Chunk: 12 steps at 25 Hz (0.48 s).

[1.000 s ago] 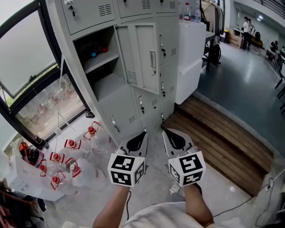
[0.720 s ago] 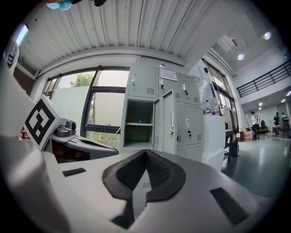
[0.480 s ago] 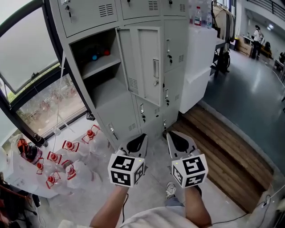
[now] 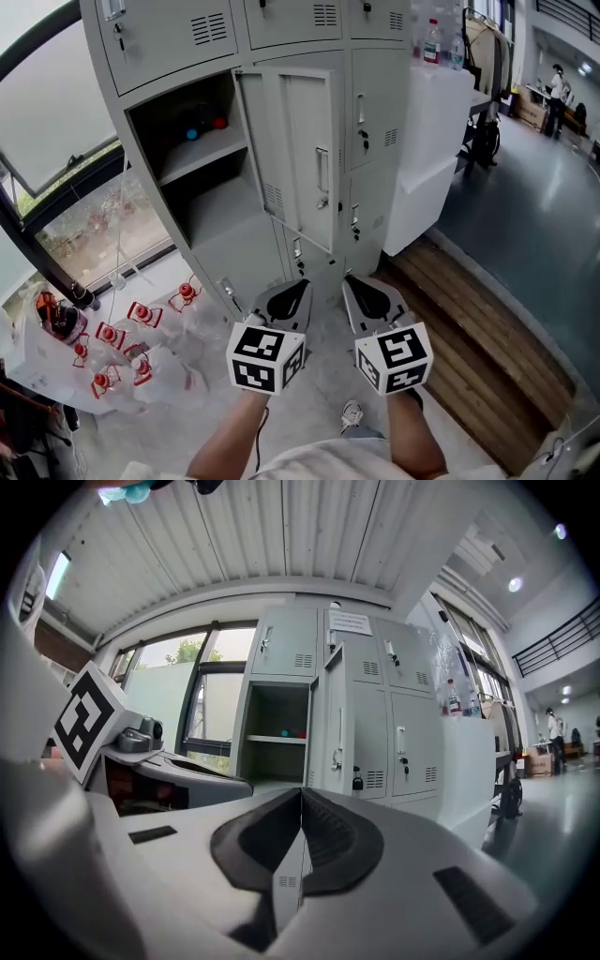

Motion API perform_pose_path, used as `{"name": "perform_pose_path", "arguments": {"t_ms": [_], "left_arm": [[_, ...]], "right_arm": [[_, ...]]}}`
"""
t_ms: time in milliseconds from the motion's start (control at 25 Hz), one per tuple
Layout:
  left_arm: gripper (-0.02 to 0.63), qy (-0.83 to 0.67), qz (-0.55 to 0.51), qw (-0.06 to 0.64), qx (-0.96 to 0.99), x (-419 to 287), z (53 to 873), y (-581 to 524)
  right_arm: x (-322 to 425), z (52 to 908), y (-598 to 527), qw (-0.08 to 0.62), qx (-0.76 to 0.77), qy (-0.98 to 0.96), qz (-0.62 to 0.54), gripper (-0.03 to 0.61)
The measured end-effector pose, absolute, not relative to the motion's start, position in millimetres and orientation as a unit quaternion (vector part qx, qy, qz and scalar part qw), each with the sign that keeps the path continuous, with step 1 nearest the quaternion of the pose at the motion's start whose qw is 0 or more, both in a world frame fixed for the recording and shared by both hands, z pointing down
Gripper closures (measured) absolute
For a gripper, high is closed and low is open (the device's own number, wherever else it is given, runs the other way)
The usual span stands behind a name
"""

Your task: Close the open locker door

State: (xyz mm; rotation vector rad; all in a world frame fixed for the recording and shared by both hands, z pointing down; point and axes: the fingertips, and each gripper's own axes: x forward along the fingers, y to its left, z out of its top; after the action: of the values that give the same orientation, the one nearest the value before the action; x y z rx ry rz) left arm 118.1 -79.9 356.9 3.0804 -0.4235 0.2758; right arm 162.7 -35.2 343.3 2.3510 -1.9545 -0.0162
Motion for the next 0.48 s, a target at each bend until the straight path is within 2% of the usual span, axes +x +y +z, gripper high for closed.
{"name": "perform_pose_path", "arguments": {"t_ms": [480], "left_arm": [[0.607,-0.185,0.085,0.007,0.979,178,346,-124]], "right_arm": [[231,313,-85,0.029,0.732,-0.680,-0.035,0.571]]}}
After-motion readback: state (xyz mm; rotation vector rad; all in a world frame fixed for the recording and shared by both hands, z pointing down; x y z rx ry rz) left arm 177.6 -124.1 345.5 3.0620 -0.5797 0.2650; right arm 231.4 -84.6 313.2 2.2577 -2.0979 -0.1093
